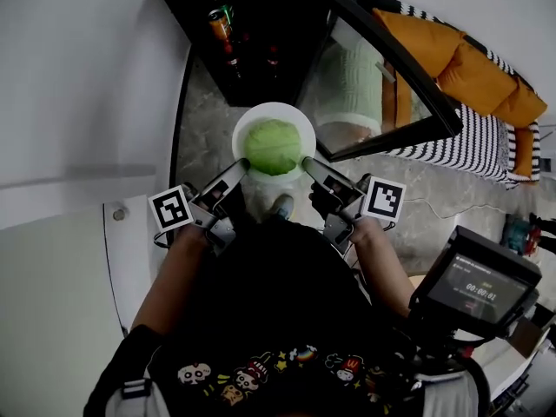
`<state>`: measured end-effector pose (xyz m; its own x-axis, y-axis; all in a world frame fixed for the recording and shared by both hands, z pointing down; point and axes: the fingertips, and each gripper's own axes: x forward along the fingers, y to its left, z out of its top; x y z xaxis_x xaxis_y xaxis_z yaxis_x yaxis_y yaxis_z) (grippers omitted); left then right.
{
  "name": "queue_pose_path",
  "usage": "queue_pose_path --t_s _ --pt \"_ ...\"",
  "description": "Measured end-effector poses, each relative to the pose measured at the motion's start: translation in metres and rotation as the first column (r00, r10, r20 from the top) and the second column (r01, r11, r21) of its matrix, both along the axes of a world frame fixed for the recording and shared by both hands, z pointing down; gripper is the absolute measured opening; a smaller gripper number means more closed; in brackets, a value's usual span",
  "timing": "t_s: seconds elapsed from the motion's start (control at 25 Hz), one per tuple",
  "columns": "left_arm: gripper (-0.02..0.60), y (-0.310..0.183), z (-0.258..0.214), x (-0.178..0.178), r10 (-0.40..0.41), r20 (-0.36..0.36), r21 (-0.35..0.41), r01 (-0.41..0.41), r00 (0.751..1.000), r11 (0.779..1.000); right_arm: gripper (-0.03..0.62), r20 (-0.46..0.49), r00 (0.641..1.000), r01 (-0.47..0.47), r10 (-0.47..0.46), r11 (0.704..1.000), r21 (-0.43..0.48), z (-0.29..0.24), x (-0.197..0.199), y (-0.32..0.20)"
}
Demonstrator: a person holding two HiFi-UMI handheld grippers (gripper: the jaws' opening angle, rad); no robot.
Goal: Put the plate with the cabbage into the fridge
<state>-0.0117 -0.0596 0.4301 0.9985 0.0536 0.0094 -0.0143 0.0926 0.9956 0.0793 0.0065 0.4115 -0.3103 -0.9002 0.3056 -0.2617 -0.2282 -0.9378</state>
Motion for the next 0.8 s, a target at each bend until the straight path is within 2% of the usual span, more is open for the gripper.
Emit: queue_pose_path --t_s 0.28,0.8 --pt "0.015 0.0016 0.0017 -0.005 -0.02 0.005 0.011 0.02 1.0 1.0 0.015 0.005 1.0 0.024 -0.024 1.0 0.007 0.0023 -0.0036 0.0013" --pt "0.015 -0.0001 0.0028 -0.0005 0.011 0.0 0.001 -0.011 1.0 1.0 0.015 0.006 1.0 0.001 -0.001 1.0 0.002 0.0037 -0.0007 0.0002"
